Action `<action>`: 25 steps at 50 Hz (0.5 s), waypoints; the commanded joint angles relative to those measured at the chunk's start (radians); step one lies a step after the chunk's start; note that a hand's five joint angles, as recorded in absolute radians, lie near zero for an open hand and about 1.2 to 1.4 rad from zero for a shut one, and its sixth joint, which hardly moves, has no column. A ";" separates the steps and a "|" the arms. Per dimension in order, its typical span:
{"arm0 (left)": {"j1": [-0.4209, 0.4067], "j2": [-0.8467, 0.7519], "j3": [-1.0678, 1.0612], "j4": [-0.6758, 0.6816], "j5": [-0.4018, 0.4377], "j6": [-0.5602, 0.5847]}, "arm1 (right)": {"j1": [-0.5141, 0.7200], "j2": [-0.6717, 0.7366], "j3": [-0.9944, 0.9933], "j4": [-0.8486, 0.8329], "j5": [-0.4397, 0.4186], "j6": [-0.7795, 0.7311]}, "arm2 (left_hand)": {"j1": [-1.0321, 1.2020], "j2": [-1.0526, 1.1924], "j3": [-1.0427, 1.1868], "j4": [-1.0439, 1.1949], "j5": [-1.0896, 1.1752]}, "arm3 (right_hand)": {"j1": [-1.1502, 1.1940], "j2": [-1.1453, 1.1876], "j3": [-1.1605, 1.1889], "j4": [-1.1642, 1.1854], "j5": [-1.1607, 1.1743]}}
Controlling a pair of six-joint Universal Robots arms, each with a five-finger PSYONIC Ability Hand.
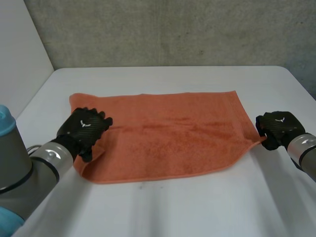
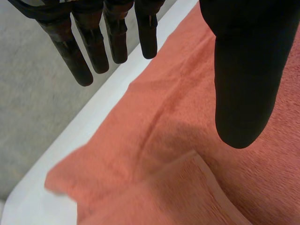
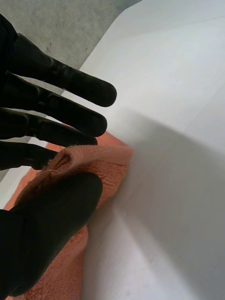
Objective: Fold the laundry
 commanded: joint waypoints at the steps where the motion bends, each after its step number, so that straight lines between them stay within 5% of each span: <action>1: 0.054 -0.142 0.096 -0.013 0.130 0.133 | 0.001 0.003 0.007 0.000 0.000 0.000 | 0.080 0.082 0.081 0.081 0.080 | 0.418 0.216 0.211 0.205 0.229; 12: 0.153 -0.301 0.196 -0.156 0.181 0.426 | 0.003 0.002 0.014 0.000 0.000 -0.003 | 0.074 0.076 0.075 0.075 0.074 | 0.418 0.216 0.211 0.205 0.229; 25: 0.163 -0.334 0.219 -0.219 0.244 0.476 | 0.004 0.003 0.018 0.000 0.001 -0.033 | 0.068 0.070 0.069 0.069 0.068 | 0.418 0.216 0.211 0.205 0.229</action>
